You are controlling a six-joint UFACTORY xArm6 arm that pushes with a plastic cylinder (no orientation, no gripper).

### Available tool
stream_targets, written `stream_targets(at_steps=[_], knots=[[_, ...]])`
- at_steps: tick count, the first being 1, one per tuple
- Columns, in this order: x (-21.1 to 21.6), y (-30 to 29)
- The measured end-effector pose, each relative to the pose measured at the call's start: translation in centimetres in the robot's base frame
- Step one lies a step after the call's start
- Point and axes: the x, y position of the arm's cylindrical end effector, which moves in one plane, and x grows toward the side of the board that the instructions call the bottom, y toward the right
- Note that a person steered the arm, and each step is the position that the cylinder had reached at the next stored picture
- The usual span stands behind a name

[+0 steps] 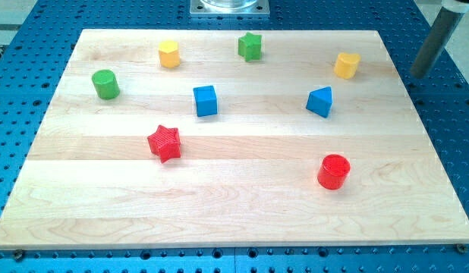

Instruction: Push the yellow heart to the bottom center

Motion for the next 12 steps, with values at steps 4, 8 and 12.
stream_targets(at_steps=[4, 8, 12], knots=[[-3.6, -25.2], [-2.9, -23.5], [6.4, -27.7]])
